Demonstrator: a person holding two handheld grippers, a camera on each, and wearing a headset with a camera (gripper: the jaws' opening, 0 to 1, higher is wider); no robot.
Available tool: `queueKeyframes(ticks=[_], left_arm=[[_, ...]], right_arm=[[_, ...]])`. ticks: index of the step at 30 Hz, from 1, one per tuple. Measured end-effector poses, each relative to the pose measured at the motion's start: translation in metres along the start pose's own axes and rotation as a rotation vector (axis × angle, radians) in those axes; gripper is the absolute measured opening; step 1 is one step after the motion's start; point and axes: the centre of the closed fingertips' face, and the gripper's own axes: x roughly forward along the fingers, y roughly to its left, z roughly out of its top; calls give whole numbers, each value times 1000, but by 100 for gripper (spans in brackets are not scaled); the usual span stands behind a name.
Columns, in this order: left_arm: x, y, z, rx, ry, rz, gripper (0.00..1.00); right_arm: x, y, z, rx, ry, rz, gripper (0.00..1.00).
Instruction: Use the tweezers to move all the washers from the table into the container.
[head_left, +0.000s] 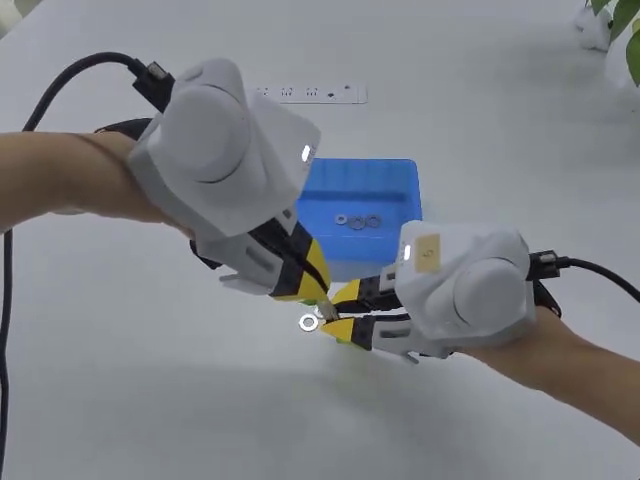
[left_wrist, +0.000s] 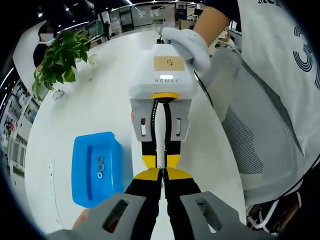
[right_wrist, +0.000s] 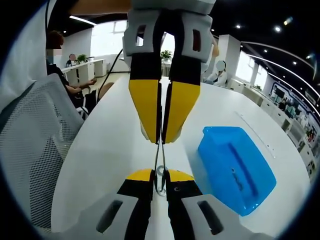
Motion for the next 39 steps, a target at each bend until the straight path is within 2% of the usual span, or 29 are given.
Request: queueKeyframes(ticks=[5,15,26,33,39], left_arm=[[1,1,1,-5,-1,-1,6],[5,2,11,-10,-29,-9,6],[6,-1,11,-4,-23,-13,6],[-1,-4,9,-14,-23,-22,6],[-10,-3,11,-17,-30,-14,6]], right_arm=[[1,0,-1,5,0,1,11],[-2,0,-5,28,3,-8,10],[-2,1,-5,20,24,-7,9],[-2,6,1,-2,25,6,9],[-4,3,10,-5,18,11,9]])
